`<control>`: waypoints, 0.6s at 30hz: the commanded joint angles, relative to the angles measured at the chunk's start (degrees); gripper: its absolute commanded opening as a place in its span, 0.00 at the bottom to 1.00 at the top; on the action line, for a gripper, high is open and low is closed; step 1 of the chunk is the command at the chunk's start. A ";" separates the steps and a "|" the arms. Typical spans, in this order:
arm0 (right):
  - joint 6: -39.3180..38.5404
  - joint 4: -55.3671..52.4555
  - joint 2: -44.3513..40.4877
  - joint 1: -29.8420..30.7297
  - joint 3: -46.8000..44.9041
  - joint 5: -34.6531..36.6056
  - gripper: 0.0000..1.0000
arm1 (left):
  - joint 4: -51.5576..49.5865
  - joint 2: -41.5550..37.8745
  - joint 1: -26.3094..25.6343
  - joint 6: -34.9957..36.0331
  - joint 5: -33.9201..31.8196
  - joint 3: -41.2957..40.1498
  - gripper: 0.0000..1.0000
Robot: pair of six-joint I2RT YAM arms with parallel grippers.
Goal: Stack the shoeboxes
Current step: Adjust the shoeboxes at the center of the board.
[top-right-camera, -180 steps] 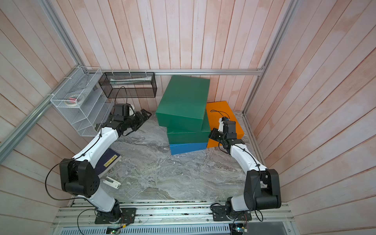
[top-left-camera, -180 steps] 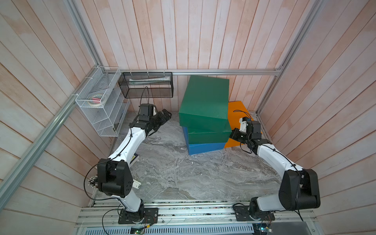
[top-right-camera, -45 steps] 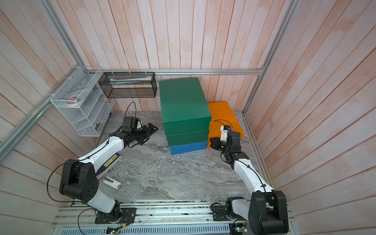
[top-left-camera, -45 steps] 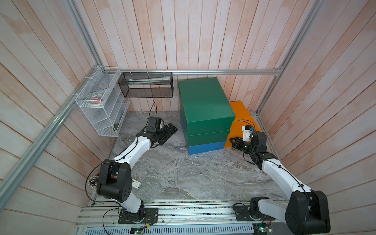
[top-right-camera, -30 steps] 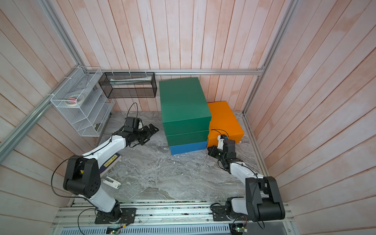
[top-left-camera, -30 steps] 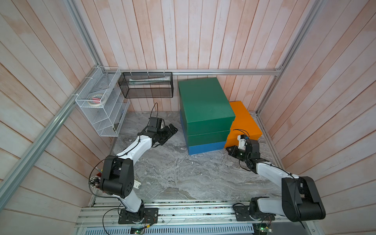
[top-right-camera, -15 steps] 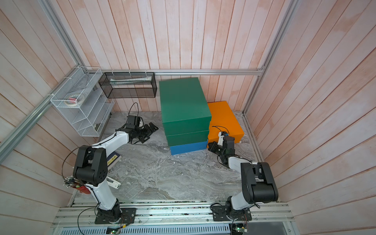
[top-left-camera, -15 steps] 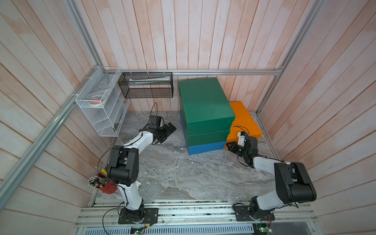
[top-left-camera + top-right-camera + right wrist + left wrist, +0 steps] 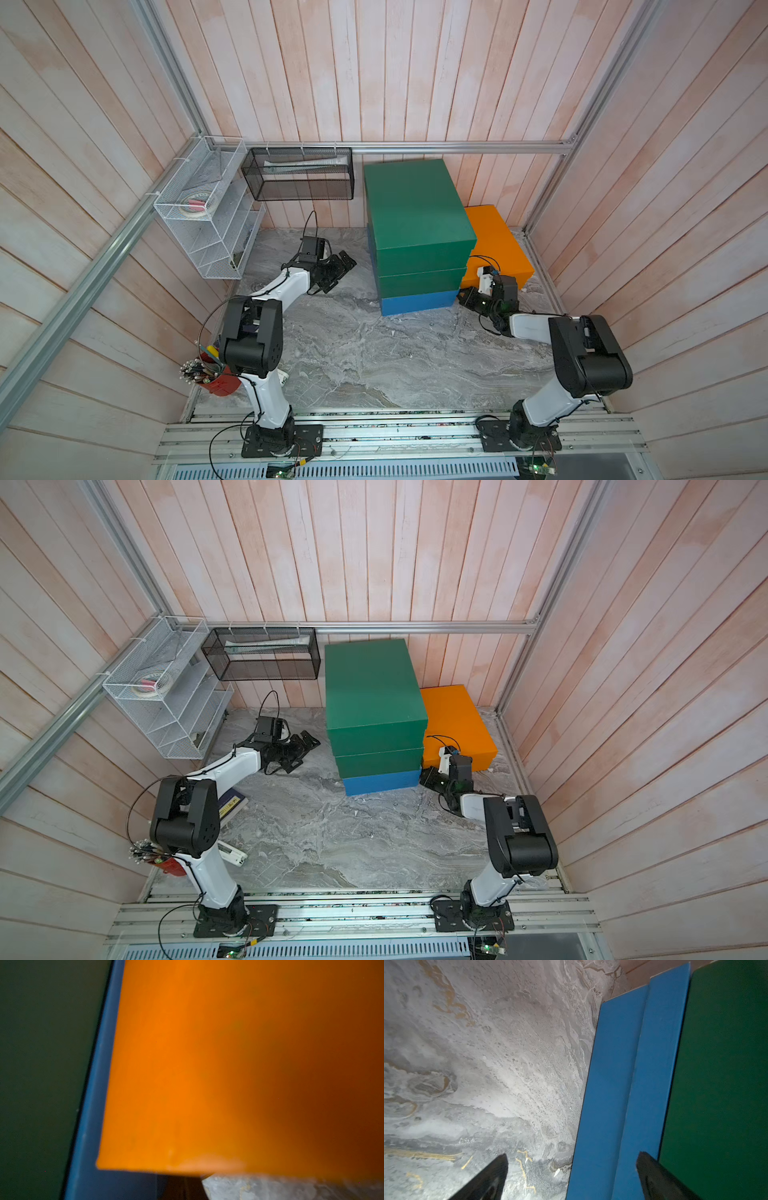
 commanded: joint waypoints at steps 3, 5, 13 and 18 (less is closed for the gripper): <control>2.49 4.97 -0.58 3.99 -3.19 -2.94 0.00 | 0.63 1.21 0.64 1.41 0.23 1.80 1.00; 3.39 5.59 -0.78 5.96 -4.30 -2.68 0.00 | 0.53 0.86 0.81 1.55 -0.01 1.76 1.00; 4.36 2.80 -1.46 8.72 -4.01 1.65 0.00 | 0.31 0.52 1.88 2.12 -0.72 1.08 1.00; -1.15 -9.45 -4.07 8.82 3.58 9.50 0.00 | 1.36 3.34 1.88 1.80 -0.44 2.40 1.00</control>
